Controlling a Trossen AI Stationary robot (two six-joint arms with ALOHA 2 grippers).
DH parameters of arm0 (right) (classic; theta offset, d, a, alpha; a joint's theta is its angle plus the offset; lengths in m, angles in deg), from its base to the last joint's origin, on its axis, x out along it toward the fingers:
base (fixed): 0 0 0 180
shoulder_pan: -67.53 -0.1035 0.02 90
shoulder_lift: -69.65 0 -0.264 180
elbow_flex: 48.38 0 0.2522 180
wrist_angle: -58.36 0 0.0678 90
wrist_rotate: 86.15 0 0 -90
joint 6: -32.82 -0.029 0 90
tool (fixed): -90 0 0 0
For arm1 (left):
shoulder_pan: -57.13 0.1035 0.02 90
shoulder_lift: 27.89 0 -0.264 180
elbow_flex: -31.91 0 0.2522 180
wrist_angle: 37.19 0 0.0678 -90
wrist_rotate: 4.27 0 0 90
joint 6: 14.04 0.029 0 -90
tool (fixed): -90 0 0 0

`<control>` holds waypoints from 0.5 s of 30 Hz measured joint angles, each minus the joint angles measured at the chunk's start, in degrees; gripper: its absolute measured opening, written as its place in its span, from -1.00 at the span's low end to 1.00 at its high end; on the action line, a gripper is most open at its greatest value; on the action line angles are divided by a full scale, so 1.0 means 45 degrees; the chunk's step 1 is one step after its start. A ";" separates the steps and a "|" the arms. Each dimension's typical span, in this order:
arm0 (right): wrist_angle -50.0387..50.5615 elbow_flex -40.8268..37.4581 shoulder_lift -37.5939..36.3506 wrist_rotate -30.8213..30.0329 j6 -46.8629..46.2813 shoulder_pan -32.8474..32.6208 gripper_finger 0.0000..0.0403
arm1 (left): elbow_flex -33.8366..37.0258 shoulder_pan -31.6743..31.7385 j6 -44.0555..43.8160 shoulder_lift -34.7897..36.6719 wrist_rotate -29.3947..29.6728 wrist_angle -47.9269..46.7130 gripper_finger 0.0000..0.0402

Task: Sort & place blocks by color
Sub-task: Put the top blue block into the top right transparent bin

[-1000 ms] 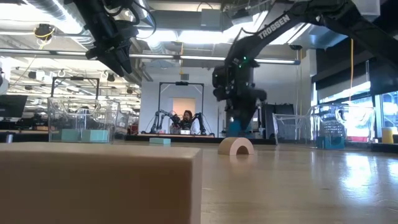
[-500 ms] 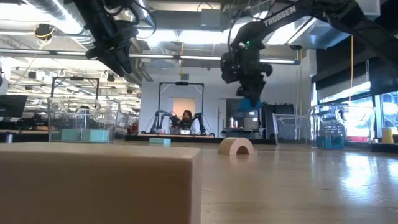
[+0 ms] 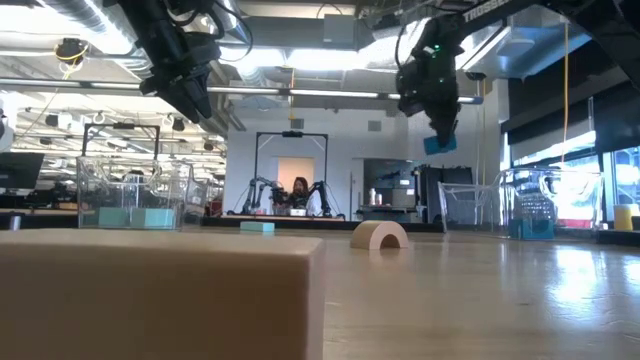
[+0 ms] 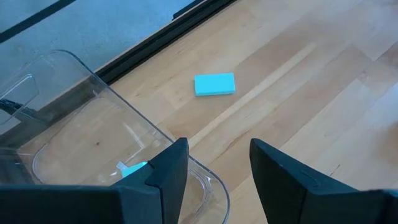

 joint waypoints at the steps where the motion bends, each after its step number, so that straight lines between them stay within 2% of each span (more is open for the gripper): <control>1: 0.0000 0.0000 -0.0013 0.0000 -0.0441 0.0177 -0.34 | 0.0000 0.0000 0.0002 0.0000 0.0002 0.0000 -0.19; 10: -0.0029 -0.0005 -0.0014 -0.0006 -0.3147 0.1387 -0.34 | 0.0000 0.0000 -0.0002 0.0001 0.0005 0.0000 -0.19; 15: -0.0077 -0.0818 -0.0627 0.0322 -0.3537 0.1523 -0.34 | 0.0000 0.0000 -0.0002 0.0000 0.0021 0.0001 -0.19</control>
